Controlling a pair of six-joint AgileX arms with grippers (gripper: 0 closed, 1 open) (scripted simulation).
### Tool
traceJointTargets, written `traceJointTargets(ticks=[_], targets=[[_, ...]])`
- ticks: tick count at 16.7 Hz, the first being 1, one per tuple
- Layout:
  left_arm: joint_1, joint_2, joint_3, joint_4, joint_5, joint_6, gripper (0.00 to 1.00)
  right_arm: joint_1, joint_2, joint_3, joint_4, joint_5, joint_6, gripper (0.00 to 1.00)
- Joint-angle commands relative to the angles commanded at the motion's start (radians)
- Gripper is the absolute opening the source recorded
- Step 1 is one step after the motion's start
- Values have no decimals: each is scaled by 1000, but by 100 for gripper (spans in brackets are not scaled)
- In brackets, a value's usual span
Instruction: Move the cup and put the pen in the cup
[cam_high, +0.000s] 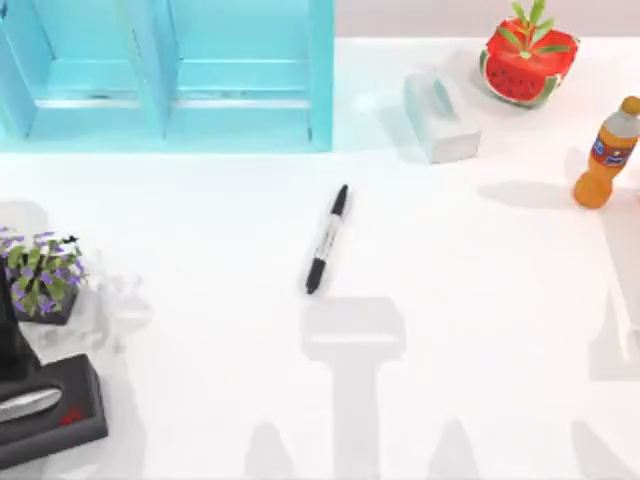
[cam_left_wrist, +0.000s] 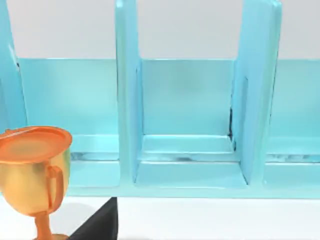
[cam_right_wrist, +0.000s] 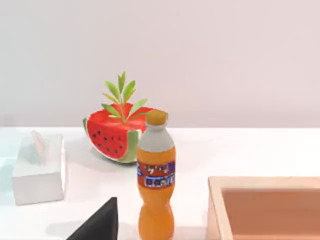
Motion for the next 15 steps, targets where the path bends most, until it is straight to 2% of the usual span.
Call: traceJointTargets(ticks=[4,7,15], targets=[[0,0,0,0,0,0,100,-10,31,30,-27,0,-10,100],[0,0,0,0,0,0,100,-48,156,149,-130,0,-47,100],[0,0,0,0,0,0,100,-229,845,752,-619,1,-225,100]])
